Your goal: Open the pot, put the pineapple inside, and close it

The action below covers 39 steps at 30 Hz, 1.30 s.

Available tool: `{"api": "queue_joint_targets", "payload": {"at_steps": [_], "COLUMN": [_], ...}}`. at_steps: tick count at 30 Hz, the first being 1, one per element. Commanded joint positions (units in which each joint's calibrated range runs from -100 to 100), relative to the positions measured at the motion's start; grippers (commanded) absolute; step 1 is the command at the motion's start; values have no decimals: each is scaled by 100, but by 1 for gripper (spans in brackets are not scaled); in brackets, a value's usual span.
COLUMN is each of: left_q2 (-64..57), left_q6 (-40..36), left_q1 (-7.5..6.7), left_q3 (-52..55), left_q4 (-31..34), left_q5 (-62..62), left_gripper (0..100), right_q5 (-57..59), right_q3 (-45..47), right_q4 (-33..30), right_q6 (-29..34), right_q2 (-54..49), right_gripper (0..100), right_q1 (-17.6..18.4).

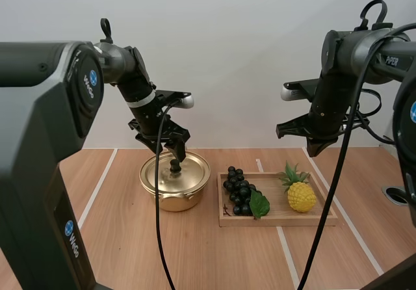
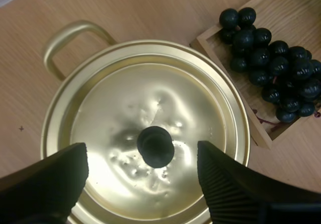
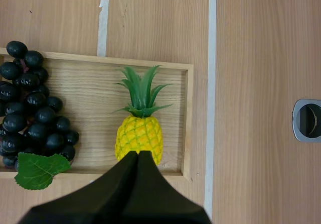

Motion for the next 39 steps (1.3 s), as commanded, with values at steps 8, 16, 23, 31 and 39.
{"api": "queue_joint_targets", "payload": {"at_steps": [8, 16, 23, 31, 39], "left_q2": [64, 76, 96, 497, 518], "left_q6": [-253, -318, -289, -318, -318], "left_q1": [-273, -273, -281, -281, -281], "left_q3": [81, 81, 81, 81, 81], "left_q4": [651, 696, 671, 647, 647], "left_q5": [-143, -317, -402, -149, -315], "left_gripper": [100, 100, 100, 100, 100], "right_q5": [-17, -17, -17, -17, -17], "right_q3": [24, 24, 24, 24, 24], "right_q4": [27, 172, 497, 497, 495], "right_q6": [-52, -135, -275, -275, -312], "right_q2": [-26, -26, -26, -26, -26], "right_gripper": [0, 0, 0, 0, 0], "right_q1": [-16, -16, -16, -16, -16]}}
